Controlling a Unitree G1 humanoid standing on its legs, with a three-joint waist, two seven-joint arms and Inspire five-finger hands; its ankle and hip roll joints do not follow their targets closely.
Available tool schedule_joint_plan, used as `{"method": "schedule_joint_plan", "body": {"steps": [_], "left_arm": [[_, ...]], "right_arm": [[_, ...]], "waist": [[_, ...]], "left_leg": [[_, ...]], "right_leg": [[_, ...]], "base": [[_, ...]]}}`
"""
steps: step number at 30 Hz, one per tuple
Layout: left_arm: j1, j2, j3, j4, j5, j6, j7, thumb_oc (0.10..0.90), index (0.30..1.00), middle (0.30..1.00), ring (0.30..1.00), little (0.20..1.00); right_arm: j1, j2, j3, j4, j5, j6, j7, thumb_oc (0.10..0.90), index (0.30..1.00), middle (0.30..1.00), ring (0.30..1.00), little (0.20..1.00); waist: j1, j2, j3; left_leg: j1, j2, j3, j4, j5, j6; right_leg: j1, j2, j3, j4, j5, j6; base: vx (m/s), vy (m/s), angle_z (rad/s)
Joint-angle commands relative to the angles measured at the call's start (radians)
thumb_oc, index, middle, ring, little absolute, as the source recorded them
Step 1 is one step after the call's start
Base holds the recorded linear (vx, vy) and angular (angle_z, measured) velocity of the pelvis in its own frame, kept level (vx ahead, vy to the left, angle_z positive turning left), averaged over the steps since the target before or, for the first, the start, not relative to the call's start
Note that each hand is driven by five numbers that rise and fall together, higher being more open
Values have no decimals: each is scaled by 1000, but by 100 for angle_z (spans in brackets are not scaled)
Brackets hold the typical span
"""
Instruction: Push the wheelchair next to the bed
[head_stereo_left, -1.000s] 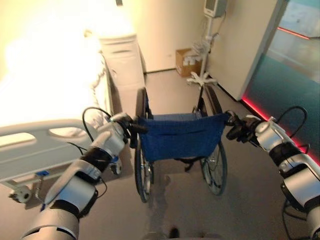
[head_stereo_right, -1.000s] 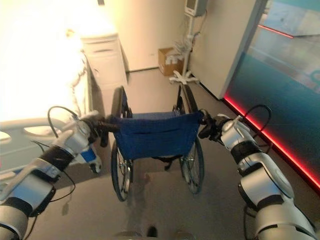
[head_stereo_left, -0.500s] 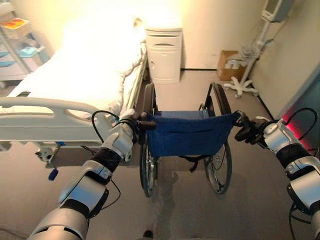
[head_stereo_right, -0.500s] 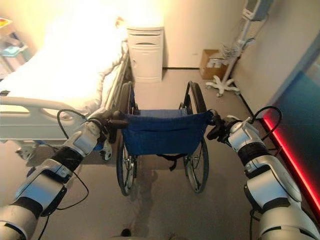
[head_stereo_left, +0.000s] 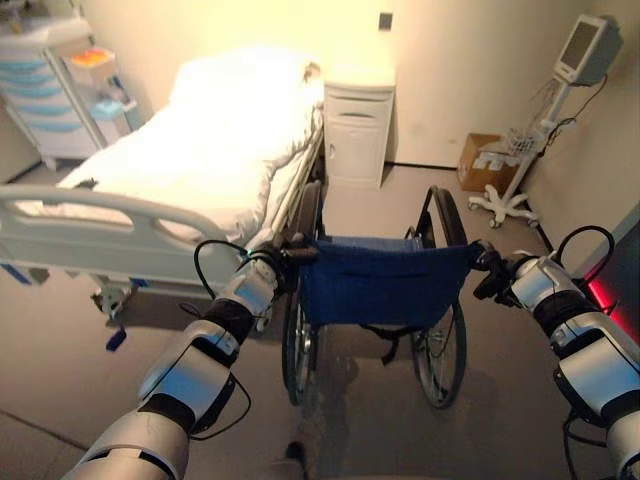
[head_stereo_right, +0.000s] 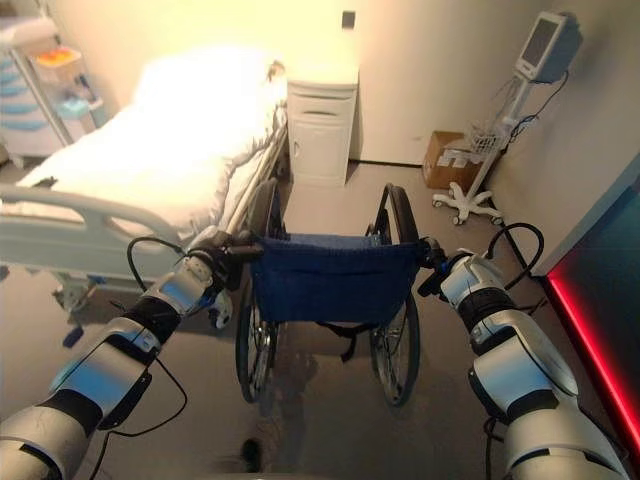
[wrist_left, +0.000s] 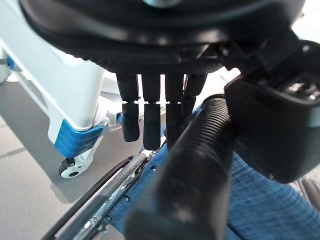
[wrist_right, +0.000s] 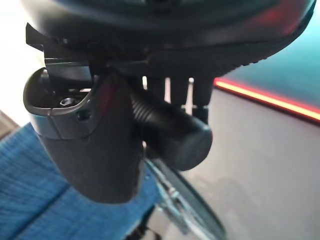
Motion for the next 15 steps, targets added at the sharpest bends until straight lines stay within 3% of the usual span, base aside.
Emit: {"method": "schedule_joint_plan", "body": {"steps": [1,2,4,6,10,15], "left_arm": [[28,72,-8,-34,-27,-44,-61,400,300,300,300,300],[29,70,-4,-35,-35,-31,-53,400,300,300,300,300],[41,69,-5,-27,-36,-35,-52,400,300,300,300,300],[46,52,-12,-11,-28,-33,-48,400,300,300,300,300],[39,9,-11,33,-7,-38,-33,400,300,300,300,300],[46,-21,-33,41,5,-42,-9,400,300,300,300,300]], "right_arm": [[-212,95,62,-97,-86,-216,7,400,300,300,300,300],[-204,108,67,-84,-73,-227,-4,400,300,300,300,300],[-164,124,57,-90,-92,-238,-12,400,300,300,300,300],[-130,140,53,-64,-88,-279,-46,400,300,300,300,300],[-136,179,44,-27,-99,-287,-64,400,300,300,300,300],[-88,185,22,-8,-81,-300,-87,400,300,300,300,300]], "waist": [[71,-81,143],[74,-86,133],[84,-99,115],[93,-124,95],[104,-131,73],[60,-118,49]], "left_leg": [[37,-70,-19,-187,213,41],[50,-88,-22,-153,152,73],[53,-104,-35,-107,104,101],[85,-128,-58,-92,72,135],[109,-143,-77,-93,58,153],[187,-158,-127,-129,39,176]], "right_leg": [[-67,30,139,52,122,-47],[-64,19,147,80,100,-42],[-49,0,142,100,83,-26],[-50,-41,139,182,151,22],[-54,-87,145,304,234,54],[-166,-69,203,477,353,69]], "base": [[379,185,-82],[395,165,-40],[457,160,38],[524,172,18],[342,139,-11],[394,120,41]]}}
